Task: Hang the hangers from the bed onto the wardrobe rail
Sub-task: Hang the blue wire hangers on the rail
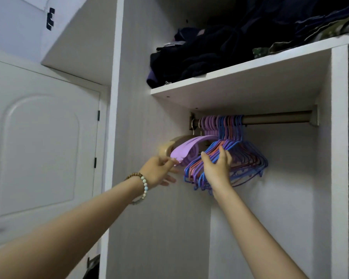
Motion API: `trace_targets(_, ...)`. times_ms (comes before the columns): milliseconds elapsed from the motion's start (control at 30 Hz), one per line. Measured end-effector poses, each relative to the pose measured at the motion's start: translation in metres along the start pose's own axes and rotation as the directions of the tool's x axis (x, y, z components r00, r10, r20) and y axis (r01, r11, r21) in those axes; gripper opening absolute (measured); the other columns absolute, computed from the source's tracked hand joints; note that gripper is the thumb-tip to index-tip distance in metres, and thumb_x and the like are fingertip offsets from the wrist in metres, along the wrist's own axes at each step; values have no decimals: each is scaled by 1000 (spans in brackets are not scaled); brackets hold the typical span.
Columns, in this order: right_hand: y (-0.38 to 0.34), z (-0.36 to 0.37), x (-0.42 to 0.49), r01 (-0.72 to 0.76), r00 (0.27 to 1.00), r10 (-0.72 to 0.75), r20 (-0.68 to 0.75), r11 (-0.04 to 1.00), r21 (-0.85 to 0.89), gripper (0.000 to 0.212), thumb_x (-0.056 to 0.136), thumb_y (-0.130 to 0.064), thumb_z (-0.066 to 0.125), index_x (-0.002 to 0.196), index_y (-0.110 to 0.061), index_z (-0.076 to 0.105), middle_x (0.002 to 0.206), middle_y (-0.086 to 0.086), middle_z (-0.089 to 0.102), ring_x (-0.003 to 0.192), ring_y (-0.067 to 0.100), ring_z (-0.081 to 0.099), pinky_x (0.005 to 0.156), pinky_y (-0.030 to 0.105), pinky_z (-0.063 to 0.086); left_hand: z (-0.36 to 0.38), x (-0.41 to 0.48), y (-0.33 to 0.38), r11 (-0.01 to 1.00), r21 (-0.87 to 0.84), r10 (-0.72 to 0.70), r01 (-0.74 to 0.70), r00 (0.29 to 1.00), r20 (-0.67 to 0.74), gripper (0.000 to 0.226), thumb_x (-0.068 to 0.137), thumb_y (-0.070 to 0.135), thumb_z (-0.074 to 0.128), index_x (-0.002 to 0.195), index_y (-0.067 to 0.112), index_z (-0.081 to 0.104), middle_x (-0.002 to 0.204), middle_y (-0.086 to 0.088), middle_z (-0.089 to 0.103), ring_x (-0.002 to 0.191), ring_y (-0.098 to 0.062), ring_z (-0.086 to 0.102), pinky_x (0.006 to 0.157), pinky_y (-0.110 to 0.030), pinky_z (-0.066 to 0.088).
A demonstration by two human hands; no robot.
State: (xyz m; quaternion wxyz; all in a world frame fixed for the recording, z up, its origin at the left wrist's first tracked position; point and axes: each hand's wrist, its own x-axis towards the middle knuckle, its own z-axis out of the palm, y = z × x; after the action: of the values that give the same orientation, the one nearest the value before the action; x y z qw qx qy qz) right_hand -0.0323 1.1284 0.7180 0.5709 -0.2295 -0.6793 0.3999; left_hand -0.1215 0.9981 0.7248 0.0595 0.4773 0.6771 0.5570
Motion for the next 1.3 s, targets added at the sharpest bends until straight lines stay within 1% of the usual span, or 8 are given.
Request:
trace_targets(167,-48,47,-45,86,989,-90,114,995,45,66,89,-27,58,146,-14,26,156,5,11,144,16,13,117,31,14,-77,-44,-11,999,-16,24,-27,988,-152,31,97,31,39,113,12,58,106,-8,66,73,-17,63,67,-24,51)
trace_targets(333,-90,118,-112,102,924,-135,358,989,109,66,91,-32,55,147,-18,23,156,-1,10,144,13,13,114,27,15,-174,-108,-36,996,91,26,5,943,-331,37,96,35,41,123,13,53,111,-4,64,91,-18,63,79,-29,52)
trace_targets(433,-111,169,-164,54,841,-119,528,989,136,66,92,-38,51,148,-25,19,157,-10,4,144,9,12,110,27,19,-238,-156,-63,983,162,-9,89,899,-438,37,96,34,40,125,14,51,117,-3,61,95,-17,61,85,-34,49)
trace_targets(567,-134,249,-250,12,702,-108,703,990,140,68,91,-43,52,147,-29,17,156,-13,2,144,9,10,114,31,16,-323,-239,-113,940,215,-102,263,823,-559,44,95,40,41,133,18,45,131,-6,56,113,-19,56,90,-27,42)
trace_targets(700,-143,328,-358,-6,515,-92,852,994,111,72,89,-45,55,148,-28,17,157,-11,2,145,10,9,115,31,15,-395,-342,-177,872,164,-262,460,724,-639,54,94,44,40,141,20,34,144,-2,42,131,-19,42,99,-25,33)
trace_targets(833,-145,396,-481,-43,307,-67,949,996,84,77,86,-45,59,148,-27,19,157,-9,5,144,12,13,115,31,17,-454,-465,-241,780,70,-401,622,582,-708,61,92,47,41,145,20,26,151,-3,30,138,-21,32,113,-38,26)
trace_targets(1033,-130,460,-666,-70,-9,-3,1000,998,3,82,83,-50,60,148,-29,16,157,-10,4,145,14,13,115,34,19,-503,-660,-319,588,-94,-556,804,316,-769,68,88,48,49,145,17,25,153,-4,27,140,-21,28,116,-36,23)
trace_targets(1300,-73,481,-881,-32,-271,108,957,992,-121,80,82,-45,64,147,-21,23,155,0,16,142,19,21,115,34,23,-482,-884,-399,352,-382,-662,855,-61,-747,69,87,45,56,142,12,31,147,-10,37,134,-26,38,109,-34,32)
